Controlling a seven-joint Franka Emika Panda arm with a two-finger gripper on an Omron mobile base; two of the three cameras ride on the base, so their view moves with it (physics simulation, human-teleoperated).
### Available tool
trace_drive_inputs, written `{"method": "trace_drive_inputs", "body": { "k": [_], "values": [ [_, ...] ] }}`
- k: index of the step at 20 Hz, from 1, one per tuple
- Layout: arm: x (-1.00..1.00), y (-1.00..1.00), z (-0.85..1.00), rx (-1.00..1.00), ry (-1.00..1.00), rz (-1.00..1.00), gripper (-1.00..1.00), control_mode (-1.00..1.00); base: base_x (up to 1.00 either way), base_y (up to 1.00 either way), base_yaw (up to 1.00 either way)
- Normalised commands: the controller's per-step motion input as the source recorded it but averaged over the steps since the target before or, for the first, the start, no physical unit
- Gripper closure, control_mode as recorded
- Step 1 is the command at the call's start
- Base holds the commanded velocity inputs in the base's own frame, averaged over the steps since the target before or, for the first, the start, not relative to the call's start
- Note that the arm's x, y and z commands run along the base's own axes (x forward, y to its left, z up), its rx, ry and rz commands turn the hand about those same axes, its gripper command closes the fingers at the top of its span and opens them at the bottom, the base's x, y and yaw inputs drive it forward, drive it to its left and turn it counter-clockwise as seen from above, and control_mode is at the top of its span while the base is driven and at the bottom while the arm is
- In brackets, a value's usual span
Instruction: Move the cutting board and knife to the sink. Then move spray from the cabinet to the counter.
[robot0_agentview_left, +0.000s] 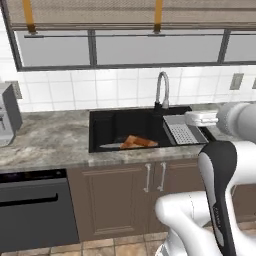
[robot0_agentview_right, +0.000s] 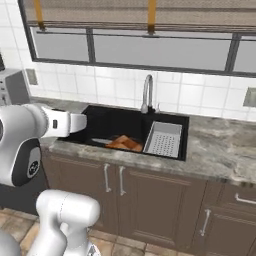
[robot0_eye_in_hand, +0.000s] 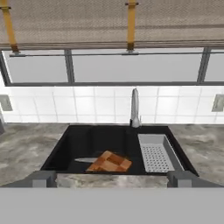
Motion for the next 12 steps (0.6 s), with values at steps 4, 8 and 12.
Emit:
{"method": "trace_drive_inputs", "body": {
  "k": [4, 8, 12],
  "values": [
    [0.00, 0.00, 0.00, 0.00, 0.00, 0.00, -1.00, 1.00, -1.00, -0.02, 0.00],
    [0.00, 0.00, 0.00, 0.00, 0.00, 0.00, -1.00, 1.00, -0.82, 0.00, -0.44],
    [0.00, 0.00, 0.00, 0.00, 0.00, 0.00, -1.00, 1.00, -0.03, 0.00, -0.99]
  ]
}}
